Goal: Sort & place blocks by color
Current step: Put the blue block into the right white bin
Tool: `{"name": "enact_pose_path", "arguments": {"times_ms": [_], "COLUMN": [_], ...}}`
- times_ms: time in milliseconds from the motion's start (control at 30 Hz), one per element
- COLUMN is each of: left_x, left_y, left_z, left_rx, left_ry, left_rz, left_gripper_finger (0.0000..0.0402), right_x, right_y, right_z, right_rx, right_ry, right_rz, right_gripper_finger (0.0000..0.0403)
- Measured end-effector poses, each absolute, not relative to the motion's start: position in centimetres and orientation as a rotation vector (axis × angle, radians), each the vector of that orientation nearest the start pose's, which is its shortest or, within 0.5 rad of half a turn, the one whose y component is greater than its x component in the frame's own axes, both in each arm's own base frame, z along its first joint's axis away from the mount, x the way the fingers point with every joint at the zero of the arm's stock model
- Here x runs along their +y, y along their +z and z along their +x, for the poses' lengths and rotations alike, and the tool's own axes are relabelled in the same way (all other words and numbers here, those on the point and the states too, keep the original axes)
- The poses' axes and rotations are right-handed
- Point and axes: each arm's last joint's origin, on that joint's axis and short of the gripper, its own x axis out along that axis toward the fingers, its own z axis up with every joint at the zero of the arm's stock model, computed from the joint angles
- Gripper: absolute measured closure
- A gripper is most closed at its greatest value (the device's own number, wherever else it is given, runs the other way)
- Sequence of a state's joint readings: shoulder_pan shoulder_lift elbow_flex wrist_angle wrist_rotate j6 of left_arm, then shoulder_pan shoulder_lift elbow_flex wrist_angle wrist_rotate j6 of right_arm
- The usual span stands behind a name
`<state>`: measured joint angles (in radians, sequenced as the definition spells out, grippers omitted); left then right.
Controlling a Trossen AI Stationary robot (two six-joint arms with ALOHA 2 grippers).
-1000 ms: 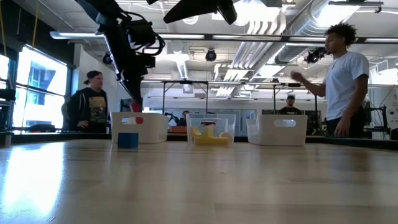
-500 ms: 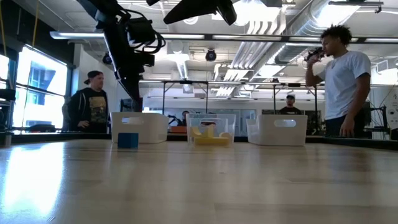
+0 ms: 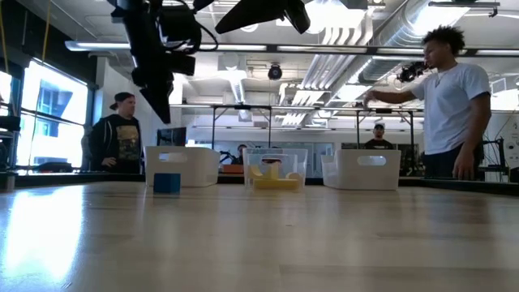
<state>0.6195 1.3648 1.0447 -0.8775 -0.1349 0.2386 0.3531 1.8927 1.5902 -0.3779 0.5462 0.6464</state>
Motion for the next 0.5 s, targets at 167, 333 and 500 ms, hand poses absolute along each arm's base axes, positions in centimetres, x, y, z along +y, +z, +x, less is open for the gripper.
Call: {"name": "enact_pose_path", "arguments": {"times_ms": [167,333,500], "left_x": [12.5,10.2,8.0], "left_y": [25.7,26.1,26.3], "left_z": [20.9,21.7,22.4], "left_rx": [1.273,1.249,1.213], "left_ry": [0.424,0.342,0.180], "left_rz": [-0.040,0.001,-0.004], "left_gripper_finger": [0.0209,0.0211,0.0209], "right_x": [13.4,13.3,13.3], "right_y": [28.0,28.0,28.0], "right_z": [40.6,40.6,40.6], "right_rx": [0.524,0.529,0.529], "right_ry": [-0.372,-0.373,-0.373], "right_rz": [0.328,0.325,0.325], "right_gripper_finger": [0.0235,0.0235,0.0235]}}
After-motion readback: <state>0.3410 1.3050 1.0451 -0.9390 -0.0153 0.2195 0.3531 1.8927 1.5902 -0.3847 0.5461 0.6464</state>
